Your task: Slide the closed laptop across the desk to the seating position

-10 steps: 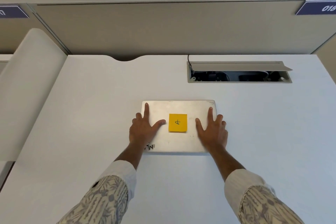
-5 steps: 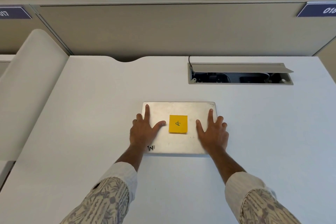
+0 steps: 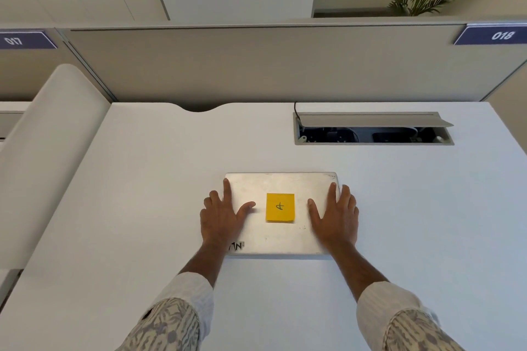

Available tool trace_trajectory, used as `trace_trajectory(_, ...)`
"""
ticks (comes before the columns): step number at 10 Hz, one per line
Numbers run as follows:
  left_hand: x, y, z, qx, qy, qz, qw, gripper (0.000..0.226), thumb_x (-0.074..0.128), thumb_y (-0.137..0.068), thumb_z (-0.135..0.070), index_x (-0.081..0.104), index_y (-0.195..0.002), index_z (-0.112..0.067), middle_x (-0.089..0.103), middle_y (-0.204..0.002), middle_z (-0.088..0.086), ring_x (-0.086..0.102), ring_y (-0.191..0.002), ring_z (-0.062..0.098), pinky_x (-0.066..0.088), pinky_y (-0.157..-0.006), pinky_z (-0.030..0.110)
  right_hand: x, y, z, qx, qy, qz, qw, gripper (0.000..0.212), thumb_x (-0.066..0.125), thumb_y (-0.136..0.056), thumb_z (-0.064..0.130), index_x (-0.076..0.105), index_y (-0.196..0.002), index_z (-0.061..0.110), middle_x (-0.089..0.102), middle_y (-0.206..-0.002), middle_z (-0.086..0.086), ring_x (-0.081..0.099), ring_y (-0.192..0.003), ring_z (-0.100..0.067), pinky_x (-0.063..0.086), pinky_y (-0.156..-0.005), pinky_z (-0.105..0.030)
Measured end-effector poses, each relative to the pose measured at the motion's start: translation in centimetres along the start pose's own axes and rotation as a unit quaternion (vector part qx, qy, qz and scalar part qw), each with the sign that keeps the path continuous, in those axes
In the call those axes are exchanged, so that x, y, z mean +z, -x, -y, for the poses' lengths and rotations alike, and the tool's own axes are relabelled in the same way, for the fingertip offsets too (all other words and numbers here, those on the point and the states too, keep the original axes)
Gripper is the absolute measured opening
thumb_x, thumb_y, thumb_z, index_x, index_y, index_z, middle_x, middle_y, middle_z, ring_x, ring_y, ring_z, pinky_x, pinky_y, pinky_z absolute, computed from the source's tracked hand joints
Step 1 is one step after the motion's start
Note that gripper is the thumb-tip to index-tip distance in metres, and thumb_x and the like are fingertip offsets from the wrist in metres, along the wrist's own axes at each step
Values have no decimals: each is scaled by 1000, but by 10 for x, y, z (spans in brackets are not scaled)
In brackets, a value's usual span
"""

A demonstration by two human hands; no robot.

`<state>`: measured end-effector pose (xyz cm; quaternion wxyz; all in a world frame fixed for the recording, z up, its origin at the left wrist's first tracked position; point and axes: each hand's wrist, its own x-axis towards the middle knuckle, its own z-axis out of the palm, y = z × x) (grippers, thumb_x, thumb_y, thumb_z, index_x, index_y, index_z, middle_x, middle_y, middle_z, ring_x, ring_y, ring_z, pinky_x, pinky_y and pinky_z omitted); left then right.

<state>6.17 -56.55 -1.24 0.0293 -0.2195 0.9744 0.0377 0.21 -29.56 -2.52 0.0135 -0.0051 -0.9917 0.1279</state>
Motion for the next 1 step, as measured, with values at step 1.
trace_trajectory(1,-11,-1,-6,6,-31,-15,999,104,-6,-82,-81,24,-157,-16,53,-112,14,51,-97,30,45,-75,40,-4,0,8,-26,-20,-2,999,82,35,-98,61,16,-156,7,10,-166,-19,11,-152,-37,21,-122,-49)
